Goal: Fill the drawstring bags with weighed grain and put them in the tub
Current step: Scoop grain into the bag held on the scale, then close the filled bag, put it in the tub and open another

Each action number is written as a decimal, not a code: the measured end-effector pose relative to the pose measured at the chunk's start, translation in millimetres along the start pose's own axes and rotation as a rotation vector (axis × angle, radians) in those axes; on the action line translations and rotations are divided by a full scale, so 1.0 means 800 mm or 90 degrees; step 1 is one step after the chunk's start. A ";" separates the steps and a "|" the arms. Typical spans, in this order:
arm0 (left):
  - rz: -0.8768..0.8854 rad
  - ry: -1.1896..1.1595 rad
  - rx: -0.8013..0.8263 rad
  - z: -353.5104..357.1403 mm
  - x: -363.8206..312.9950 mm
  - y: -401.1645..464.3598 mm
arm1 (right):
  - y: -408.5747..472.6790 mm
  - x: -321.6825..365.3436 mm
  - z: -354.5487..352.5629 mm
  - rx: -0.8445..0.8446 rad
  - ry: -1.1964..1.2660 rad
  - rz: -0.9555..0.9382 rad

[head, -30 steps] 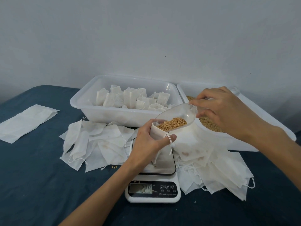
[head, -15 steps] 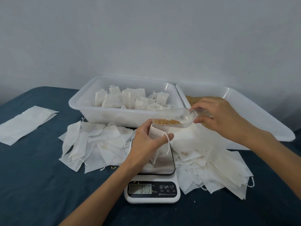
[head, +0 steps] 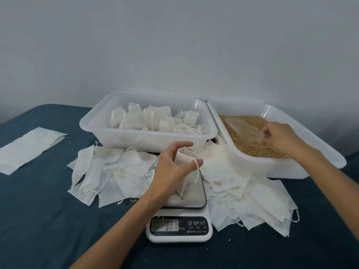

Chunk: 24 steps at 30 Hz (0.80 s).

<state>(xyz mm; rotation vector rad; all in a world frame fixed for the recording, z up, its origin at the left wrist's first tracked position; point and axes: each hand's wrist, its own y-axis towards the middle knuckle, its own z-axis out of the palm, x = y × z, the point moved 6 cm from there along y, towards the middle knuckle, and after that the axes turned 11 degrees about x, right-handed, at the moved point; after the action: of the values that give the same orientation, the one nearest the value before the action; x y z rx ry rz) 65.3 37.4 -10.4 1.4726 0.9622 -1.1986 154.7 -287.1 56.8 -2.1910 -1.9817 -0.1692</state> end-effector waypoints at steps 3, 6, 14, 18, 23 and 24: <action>-0.007 0.000 0.008 0.000 0.004 0.000 | 0.012 -0.001 0.017 0.074 -0.077 0.069; -0.016 0.003 0.021 0.002 0.009 0.000 | 0.016 0.011 0.028 0.115 -0.116 0.078; 0.039 0.061 0.045 0.008 0.005 0.002 | 0.005 0.024 0.035 0.115 -0.186 0.092; 0.056 0.045 0.037 0.004 -0.001 0.004 | -0.008 0.032 0.030 0.123 -0.182 0.101; 0.098 -0.001 -0.005 -0.003 -0.019 0.013 | -0.055 0.080 -0.014 -0.166 -0.029 -0.063; 0.103 -0.003 -0.011 -0.003 -0.025 0.019 | -0.073 0.098 -0.018 -0.229 0.051 -0.132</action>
<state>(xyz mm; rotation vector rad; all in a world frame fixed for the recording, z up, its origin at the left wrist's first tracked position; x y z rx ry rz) 76.6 36.7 12.1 1.5033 0.8311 -1.0739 105.3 -208.7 90.0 -2.1231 -2.2749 -0.6805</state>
